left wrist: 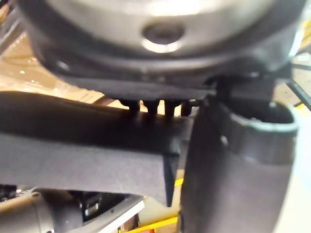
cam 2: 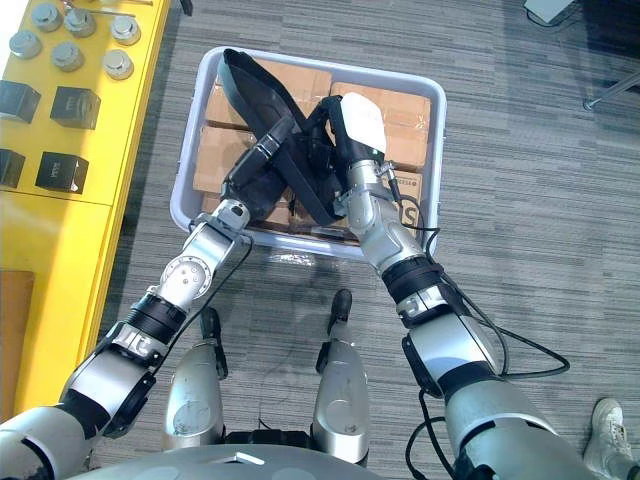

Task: Walk over and take three plastic housings, then place them on the shelf

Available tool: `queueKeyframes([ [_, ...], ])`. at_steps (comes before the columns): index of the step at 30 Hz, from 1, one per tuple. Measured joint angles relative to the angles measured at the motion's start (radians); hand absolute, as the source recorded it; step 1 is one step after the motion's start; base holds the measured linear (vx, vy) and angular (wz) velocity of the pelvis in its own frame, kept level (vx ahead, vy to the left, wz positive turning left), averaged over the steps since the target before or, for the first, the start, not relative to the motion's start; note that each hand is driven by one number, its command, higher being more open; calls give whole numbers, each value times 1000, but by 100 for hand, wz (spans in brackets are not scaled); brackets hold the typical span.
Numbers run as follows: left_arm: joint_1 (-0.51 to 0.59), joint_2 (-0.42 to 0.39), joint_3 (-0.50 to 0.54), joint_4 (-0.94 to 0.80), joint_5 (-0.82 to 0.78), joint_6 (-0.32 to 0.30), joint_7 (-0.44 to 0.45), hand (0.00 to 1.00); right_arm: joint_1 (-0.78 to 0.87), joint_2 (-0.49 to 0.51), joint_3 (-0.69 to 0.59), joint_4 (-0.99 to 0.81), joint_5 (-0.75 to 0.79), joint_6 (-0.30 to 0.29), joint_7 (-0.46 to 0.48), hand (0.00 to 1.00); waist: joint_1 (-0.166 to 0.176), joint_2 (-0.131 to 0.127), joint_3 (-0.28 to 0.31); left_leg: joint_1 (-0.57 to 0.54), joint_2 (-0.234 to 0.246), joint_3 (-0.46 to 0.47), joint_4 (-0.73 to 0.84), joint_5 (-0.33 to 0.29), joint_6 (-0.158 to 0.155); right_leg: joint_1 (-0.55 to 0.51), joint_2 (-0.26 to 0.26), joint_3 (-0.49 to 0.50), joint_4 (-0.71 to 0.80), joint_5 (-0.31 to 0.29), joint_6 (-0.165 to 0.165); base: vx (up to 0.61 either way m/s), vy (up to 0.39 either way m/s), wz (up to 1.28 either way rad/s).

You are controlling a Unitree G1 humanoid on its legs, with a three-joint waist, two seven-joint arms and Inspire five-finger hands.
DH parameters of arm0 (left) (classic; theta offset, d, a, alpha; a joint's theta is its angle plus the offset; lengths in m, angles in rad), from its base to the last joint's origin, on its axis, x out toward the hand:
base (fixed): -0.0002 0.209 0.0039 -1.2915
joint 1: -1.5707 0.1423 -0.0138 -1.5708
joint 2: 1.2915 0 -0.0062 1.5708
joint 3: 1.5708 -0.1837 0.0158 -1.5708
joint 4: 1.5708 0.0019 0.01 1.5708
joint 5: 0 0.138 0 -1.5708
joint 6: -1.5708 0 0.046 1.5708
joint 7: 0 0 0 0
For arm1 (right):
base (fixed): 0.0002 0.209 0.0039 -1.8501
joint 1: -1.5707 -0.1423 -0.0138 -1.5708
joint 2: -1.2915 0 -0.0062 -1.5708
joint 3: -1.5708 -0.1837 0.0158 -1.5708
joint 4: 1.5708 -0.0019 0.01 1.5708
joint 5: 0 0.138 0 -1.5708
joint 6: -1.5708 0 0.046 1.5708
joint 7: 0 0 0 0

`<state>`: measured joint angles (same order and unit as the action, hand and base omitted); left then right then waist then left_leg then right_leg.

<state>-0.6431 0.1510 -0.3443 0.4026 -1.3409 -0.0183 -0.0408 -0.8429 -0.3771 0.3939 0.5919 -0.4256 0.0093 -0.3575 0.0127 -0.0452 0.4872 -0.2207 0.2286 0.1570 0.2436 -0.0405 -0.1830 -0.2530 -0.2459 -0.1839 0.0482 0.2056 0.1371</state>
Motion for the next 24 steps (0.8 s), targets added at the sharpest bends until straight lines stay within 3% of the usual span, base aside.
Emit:
queueKeyframes([
  [9,0,-2,0,0,18,1,15,100,0,0,1,6,1,1,0,0,-2,0,0,0,0,0,0,0,0,0,0,0,0,0,0,0,0,0],
  [13,0,-20,-2,0,162,3,94,100,3,0,11,33,4,-3,2,0,0,0,0,0,0,0,0,0,0,0,0,0,0,0,0,0,0,0],
  [16,0,-21,-2,0,230,17,172,100,3,0,14,32,3,-40,3,0,-6,0,0,0,0,0,1,0,0,0,0,0,0,0,0,0,0,0],
  [20,0,-22,1,0,298,23,212,100,4,0,6,28,2,-52,2,0,-4,0,0,0,0,0,3,0,0,0,0,1,1,0,1,0,0,0],
  [21,0,-22,7,0,306,23,224,0,9,-1,-3,22,1,-60,2,0,-3,0,0,0,0,0,3,0,0,0,0,2,1,0,1,0,0,0],
  [24,0,-21,16,0,333,22,234,0,45,-2,-34,-25,1,-69,-8,0,-1,0,0,0,0,0,5,-2,0,0,0,3,1,1,1,0,0,0],
])
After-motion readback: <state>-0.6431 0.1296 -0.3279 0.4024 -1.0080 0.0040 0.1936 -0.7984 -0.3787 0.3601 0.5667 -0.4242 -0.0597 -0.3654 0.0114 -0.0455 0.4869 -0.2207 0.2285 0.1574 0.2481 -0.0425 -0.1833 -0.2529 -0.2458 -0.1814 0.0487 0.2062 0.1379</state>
